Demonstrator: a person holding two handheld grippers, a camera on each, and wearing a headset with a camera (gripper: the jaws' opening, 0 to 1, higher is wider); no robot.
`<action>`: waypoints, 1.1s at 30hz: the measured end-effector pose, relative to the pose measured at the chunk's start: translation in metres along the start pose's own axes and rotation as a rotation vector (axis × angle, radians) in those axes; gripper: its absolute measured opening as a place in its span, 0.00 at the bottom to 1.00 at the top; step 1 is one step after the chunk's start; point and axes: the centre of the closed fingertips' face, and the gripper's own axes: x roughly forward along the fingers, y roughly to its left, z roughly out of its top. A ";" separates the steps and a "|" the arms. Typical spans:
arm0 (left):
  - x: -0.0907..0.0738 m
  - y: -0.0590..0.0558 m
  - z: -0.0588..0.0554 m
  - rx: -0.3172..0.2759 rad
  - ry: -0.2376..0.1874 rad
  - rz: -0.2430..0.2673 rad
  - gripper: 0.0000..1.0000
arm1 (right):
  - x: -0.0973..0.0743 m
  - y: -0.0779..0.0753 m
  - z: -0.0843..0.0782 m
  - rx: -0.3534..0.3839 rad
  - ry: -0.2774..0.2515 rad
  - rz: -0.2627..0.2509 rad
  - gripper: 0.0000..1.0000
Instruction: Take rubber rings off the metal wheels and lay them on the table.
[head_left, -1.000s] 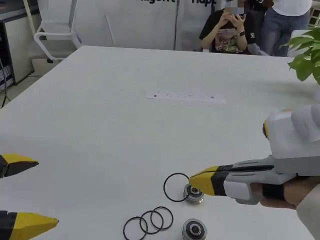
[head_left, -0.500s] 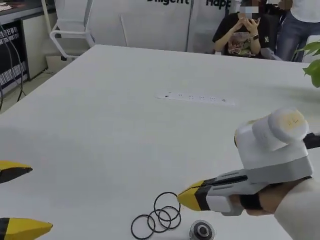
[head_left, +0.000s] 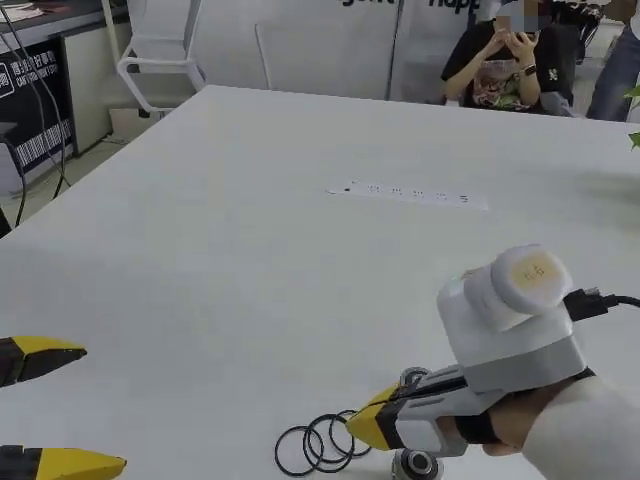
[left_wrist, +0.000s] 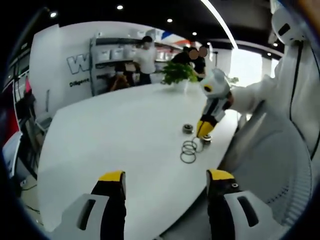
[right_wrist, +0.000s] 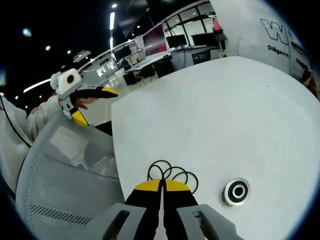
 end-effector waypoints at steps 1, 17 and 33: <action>0.000 0.000 0.000 -0.001 0.001 0.001 0.67 | 0.002 -0.002 -0.003 0.002 0.011 -0.005 0.00; -0.001 -0.003 0.002 0.007 0.009 0.003 0.65 | 0.008 -0.022 -0.023 -0.001 0.055 -0.070 0.00; 0.000 0.000 0.001 0.019 0.023 -0.008 0.65 | -0.014 -0.038 -0.013 -0.007 -0.004 -0.131 0.08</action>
